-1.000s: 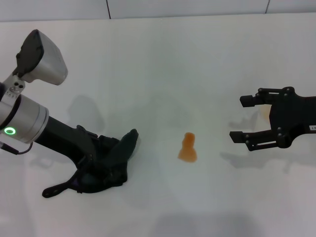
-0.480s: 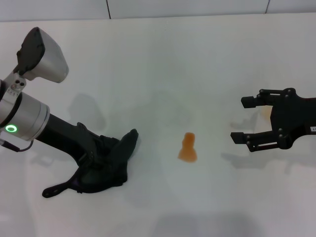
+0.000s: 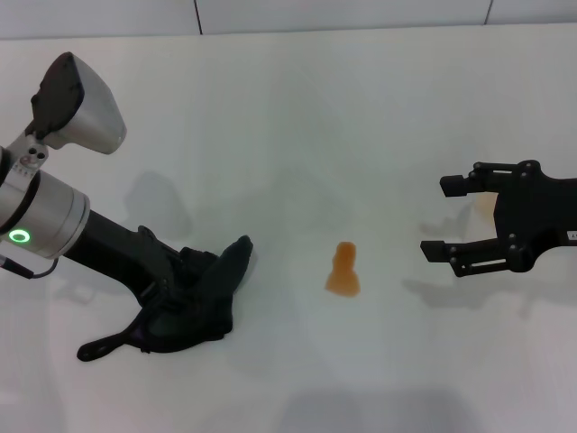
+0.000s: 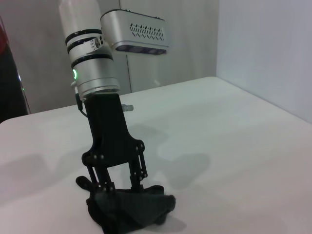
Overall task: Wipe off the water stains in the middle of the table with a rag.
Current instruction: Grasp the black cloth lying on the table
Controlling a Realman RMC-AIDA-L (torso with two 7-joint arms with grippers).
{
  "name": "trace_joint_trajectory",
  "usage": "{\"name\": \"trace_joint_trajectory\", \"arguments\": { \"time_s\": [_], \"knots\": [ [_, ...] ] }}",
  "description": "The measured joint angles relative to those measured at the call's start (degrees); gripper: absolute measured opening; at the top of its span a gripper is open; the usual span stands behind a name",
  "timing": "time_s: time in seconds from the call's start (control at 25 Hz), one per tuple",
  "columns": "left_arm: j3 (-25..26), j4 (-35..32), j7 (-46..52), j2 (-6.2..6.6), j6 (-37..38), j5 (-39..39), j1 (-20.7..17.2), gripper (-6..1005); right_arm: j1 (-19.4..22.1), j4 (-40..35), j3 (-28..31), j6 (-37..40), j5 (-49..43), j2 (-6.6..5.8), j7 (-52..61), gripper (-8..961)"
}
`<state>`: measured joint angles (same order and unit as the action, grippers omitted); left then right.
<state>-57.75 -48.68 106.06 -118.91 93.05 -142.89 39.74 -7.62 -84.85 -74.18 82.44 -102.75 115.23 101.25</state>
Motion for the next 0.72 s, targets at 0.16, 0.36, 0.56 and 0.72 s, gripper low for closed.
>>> {"name": "trace_joint_trajectory", "arguments": {
  "time_s": [0.16,0.36,0.56,0.72],
  "knots": [
    [0.0,0.0,0.0,0.00,-0.1,0.0,0.0,470,0.1,-0.1,0.0,0.0,0.2,0.00,0.0,860],
    [0.0,0.1,0.0,0.00,-0.5,-0.1,-0.2,450,0.2,-0.1,-0.1,0.0,0.2,0.00,0.0,860],
    [0.1,0.1,0.2,-0.06,-0.6,-0.1,-0.3,429,0.2,-0.3,-0.2,0.1,0.2,0.00,0.0,860],
    [0.1,0.1,0.4,-0.09,-0.7,-0.1,-0.2,250,0.3,-0.5,-0.4,0.2,0.3,0.00,0.0,859]
  ]
}}
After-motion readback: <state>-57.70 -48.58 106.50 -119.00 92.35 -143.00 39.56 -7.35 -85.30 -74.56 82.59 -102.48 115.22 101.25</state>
